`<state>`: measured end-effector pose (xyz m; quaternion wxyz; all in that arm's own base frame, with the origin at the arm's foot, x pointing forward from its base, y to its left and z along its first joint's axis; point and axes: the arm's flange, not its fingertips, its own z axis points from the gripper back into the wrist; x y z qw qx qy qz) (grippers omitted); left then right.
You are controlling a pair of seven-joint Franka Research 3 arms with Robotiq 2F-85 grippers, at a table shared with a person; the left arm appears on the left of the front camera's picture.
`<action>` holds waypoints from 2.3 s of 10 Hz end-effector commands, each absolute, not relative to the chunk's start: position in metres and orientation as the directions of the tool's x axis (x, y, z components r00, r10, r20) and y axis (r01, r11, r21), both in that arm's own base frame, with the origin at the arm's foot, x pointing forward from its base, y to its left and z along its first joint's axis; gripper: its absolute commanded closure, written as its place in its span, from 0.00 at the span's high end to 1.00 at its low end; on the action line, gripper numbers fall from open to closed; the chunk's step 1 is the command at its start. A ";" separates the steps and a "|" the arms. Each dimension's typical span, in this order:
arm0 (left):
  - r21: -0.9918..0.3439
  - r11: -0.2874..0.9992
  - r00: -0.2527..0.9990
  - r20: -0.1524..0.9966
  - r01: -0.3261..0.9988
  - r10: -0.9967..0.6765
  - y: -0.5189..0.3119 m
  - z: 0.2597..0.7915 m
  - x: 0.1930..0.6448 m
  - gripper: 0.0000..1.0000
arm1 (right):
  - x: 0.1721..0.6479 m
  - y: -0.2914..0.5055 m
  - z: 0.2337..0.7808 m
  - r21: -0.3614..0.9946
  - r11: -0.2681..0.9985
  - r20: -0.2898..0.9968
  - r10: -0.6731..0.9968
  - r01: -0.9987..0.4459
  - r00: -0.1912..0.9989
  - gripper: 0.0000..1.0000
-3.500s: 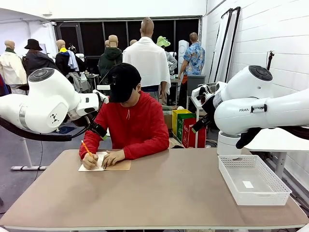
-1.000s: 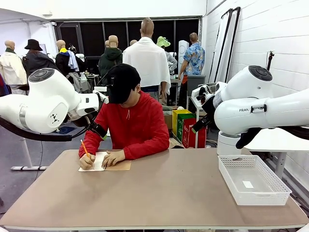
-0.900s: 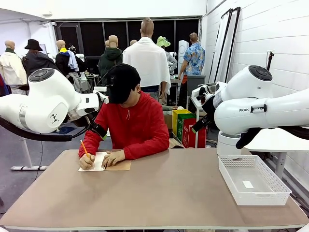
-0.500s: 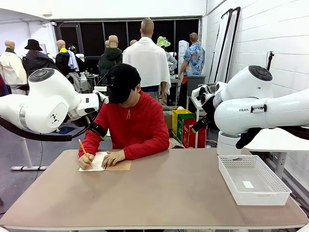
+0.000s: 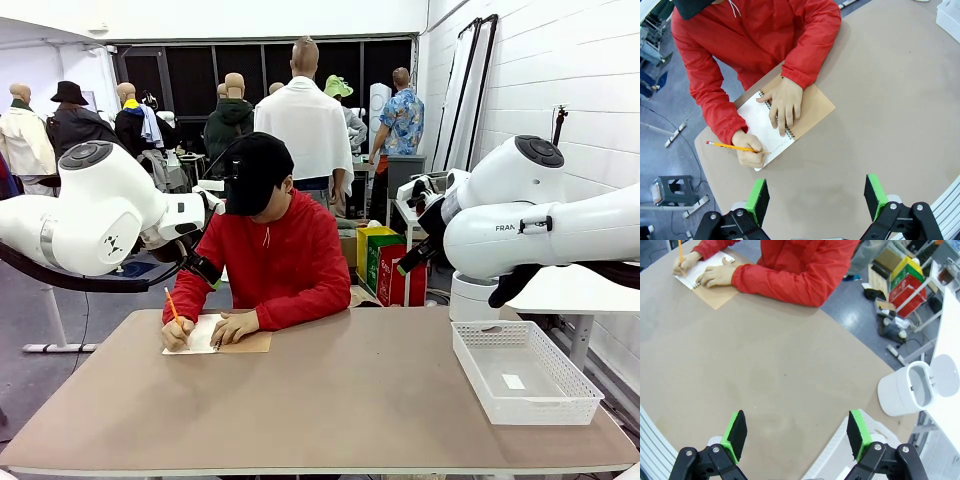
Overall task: Sort the paper based on its condition.
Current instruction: If a person hands you a paper, place it in the Organizing basket , and if it's crumpled, put it in the Trash can.
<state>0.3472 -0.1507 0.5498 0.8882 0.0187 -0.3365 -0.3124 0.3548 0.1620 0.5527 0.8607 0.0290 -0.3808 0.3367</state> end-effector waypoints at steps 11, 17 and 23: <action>0.244 0.803 0.577 0.586 0.543 -0.568 -0.151 0.550 0.347 1.00 | 0.355 0.162 0.553 -0.204 0.772 0.676 0.556 -0.602 0.484 1.00; 0.244 0.803 0.577 0.586 0.543 -0.568 -0.151 0.550 0.347 1.00 | 0.355 0.162 0.553 -0.204 0.772 0.676 0.556 -0.602 0.484 1.00; 0.244 0.803 0.577 0.586 0.543 -0.568 -0.151 0.550 0.347 1.00 | 0.355 0.162 0.553 -0.204 0.772 0.676 0.556 -0.602 0.484 1.00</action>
